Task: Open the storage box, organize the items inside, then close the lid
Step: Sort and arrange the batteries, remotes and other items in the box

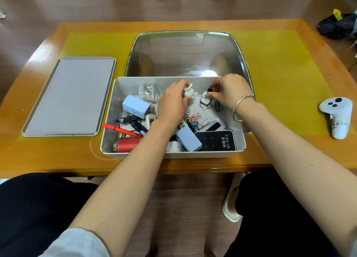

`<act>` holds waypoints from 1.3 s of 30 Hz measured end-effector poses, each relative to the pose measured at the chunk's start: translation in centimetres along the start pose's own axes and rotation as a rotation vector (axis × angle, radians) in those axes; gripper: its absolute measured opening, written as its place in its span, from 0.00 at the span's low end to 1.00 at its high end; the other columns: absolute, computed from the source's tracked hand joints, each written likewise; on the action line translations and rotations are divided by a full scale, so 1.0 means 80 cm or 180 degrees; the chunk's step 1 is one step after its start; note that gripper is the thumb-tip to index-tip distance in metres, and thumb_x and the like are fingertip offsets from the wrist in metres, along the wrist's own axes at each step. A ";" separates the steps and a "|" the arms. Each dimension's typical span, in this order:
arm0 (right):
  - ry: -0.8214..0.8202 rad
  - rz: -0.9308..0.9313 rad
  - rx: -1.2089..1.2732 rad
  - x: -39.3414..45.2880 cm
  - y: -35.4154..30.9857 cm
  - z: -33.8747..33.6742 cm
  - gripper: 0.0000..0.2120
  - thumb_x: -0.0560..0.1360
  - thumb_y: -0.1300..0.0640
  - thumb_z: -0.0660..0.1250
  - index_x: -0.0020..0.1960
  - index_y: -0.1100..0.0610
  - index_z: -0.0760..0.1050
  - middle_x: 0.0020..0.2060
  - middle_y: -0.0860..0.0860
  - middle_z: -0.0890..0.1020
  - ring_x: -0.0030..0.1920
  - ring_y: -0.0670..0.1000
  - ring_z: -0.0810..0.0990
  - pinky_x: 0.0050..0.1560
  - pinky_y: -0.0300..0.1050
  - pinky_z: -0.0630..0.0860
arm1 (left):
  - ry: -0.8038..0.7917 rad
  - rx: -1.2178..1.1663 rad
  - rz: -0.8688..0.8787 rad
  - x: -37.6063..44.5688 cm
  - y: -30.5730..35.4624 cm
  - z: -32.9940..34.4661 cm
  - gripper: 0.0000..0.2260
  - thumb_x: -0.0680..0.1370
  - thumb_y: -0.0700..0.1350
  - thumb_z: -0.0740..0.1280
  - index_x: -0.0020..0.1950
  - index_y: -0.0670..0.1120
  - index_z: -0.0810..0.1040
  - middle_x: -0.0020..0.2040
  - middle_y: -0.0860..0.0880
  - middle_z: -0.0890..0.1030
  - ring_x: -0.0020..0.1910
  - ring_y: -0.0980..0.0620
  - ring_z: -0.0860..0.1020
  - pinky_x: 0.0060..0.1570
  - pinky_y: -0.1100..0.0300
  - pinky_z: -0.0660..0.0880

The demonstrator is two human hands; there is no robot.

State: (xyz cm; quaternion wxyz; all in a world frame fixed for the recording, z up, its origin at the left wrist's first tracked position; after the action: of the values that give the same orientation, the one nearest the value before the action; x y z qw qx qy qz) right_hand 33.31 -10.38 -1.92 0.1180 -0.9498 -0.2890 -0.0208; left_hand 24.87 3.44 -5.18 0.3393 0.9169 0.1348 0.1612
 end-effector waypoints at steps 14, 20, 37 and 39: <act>0.0068 0.0198 -0.0434 0.003 -0.001 0.007 0.13 0.71 0.41 0.68 0.41 0.50 0.81 0.41 0.52 0.82 0.51 0.56 0.76 0.52 0.48 0.66 | 0.0223 0.0541 0.0047 -0.004 -0.008 -0.002 0.11 0.75 0.48 0.70 0.57 0.52 0.78 0.50 0.51 0.83 0.51 0.47 0.77 0.46 0.56 0.58; 0.0039 0.0135 0.0121 0.001 0.006 0.003 0.06 0.70 0.49 0.72 0.45 0.50 0.82 0.40 0.49 0.83 0.51 0.53 0.78 0.55 0.46 0.67 | 0.0102 0.0564 0.0002 -0.002 -0.011 0.004 0.10 0.76 0.49 0.69 0.57 0.52 0.77 0.48 0.51 0.83 0.48 0.47 0.78 0.46 0.56 0.58; 0.0128 -0.0091 -0.0228 -0.001 0.009 -0.010 0.13 0.74 0.52 0.65 0.56 0.52 0.79 0.52 0.53 0.82 0.57 0.58 0.73 0.57 0.51 0.67 | 0.0083 0.0469 -0.0133 0.005 -0.014 0.012 0.13 0.76 0.50 0.70 0.59 0.55 0.78 0.50 0.52 0.84 0.51 0.48 0.78 0.49 0.56 0.60; 0.0050 -0.0099 -0.0336 0.000 0.008 -0.008 0.15 0.72 0.47 0.68 0.56 0.51 0.79 0.52 0.52 0.82 0.57 0.57 0.73 0.57 0.51 0.67 | 0.0093 0.0473 -0.0139 0.004 -0.014 0.012 0.13 0.76 0.50 0.70 0.60 0.55 0.78 0.50 0.52 0.84 0.50 0.47 0.78 0.50 0.55 0.62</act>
State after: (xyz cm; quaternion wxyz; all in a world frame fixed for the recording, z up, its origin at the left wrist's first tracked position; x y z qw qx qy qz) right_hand 33.70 -11.06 -1.40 0.0697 -0.9499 -0.3013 -0.0453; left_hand 25.42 3.81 -6.56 0.2717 0.9339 0.1714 0.1568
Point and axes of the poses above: each hand's wrist, its own x-axis towards the middle knuckle, its own z-axis out of the palm, y = z × x, the point moved 6 cm from there along x, towards the middle knuckle
